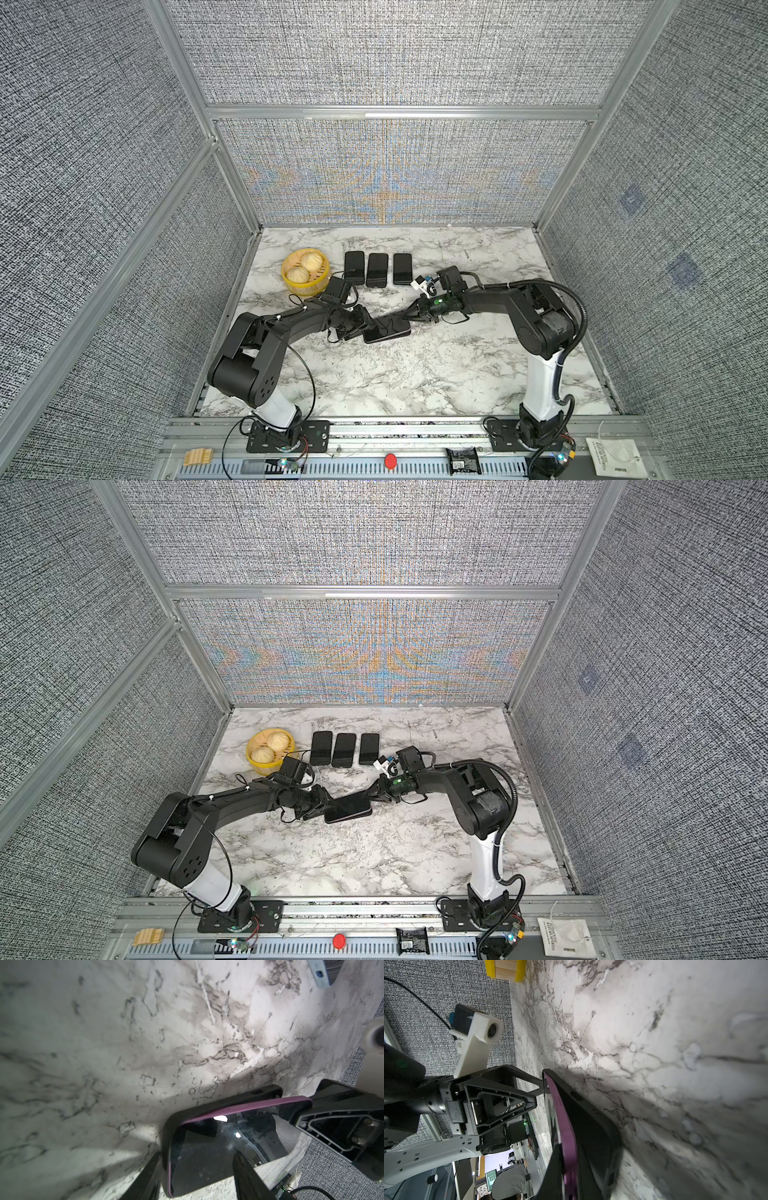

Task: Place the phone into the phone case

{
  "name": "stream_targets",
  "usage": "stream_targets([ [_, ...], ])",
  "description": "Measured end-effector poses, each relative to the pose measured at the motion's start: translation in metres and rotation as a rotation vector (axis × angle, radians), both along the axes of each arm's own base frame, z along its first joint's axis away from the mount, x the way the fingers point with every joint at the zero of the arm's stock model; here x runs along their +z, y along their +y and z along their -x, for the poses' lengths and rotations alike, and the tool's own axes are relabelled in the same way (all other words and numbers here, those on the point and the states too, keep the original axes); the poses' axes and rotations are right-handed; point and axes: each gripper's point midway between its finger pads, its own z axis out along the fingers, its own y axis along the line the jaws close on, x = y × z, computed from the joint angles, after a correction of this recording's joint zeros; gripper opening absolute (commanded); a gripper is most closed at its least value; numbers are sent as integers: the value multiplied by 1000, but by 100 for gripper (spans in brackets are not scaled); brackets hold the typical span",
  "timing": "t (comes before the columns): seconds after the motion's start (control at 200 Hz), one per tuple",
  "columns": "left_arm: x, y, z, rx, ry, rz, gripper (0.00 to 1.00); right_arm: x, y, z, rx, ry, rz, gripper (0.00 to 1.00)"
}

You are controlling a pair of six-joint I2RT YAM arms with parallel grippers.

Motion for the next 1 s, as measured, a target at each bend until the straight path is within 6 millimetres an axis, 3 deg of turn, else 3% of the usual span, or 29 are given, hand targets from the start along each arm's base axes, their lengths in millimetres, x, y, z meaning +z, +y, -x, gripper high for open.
stream_targets([
  [0.385,-2,1,1,4,5,-5,55,-5,2,0,9,6,5,10],
  [0.84,1,-4,1,-8,0,22,55,-10,-4,5,10,-13,142,35],
  [0.995,3,-6,0,-9,-6,34,55,-6,-4,7,17,-25,193,38],
])
